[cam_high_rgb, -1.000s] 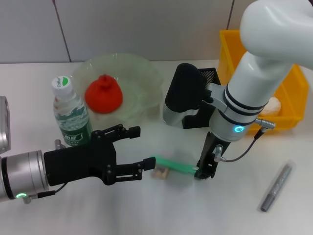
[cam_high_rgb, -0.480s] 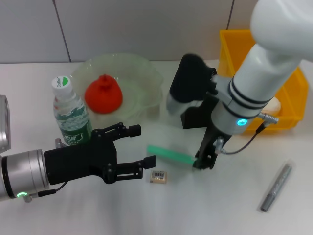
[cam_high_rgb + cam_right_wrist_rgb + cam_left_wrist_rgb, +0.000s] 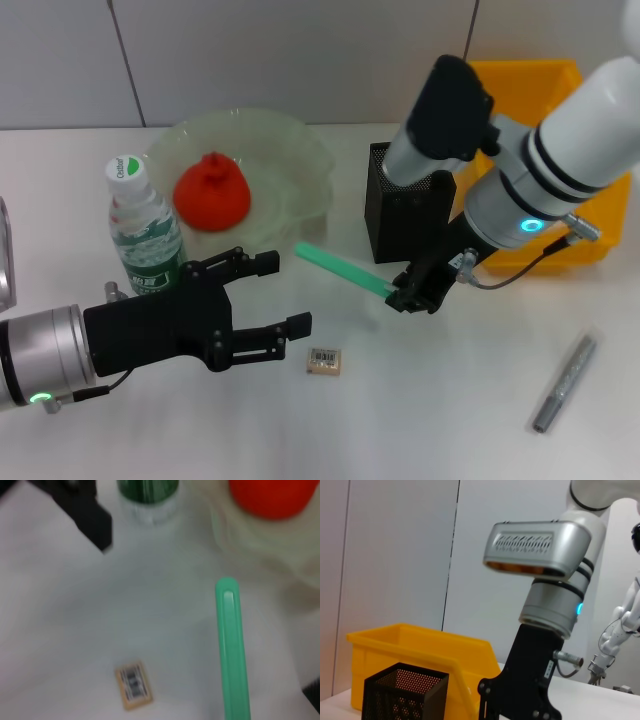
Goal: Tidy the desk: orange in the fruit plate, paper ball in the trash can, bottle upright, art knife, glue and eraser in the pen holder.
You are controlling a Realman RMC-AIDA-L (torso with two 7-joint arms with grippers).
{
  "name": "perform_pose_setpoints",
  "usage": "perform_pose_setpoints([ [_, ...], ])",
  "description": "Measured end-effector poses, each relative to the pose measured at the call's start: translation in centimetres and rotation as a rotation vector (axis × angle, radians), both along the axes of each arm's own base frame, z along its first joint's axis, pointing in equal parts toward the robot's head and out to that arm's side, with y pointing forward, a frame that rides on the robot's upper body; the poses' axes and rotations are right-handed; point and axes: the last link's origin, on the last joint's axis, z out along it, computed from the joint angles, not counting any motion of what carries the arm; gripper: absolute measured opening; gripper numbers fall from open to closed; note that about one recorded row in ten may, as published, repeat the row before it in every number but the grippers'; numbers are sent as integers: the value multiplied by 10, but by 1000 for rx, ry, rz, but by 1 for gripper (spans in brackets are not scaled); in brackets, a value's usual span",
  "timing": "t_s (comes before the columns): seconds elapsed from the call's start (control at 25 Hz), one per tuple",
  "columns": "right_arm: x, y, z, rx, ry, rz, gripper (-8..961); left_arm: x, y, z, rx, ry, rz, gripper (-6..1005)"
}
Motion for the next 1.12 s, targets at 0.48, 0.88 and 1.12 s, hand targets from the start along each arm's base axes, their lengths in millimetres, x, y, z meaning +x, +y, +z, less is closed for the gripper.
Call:
perform_pose_setpoints([
  [0.48, 18, -15, 41, 94, 410, 68, 188, -8, -6, 0, -1, 8, 21, 875],
  [0.88, 42, -30, 106, 250, 689, 272, 202, -14, -16, 0, 3, -8, 34, 875],
  [1.12, 48, -29, 129, 363, 709, 384, 211, -11, -21, -5, 19, -41, 8, 876],
])
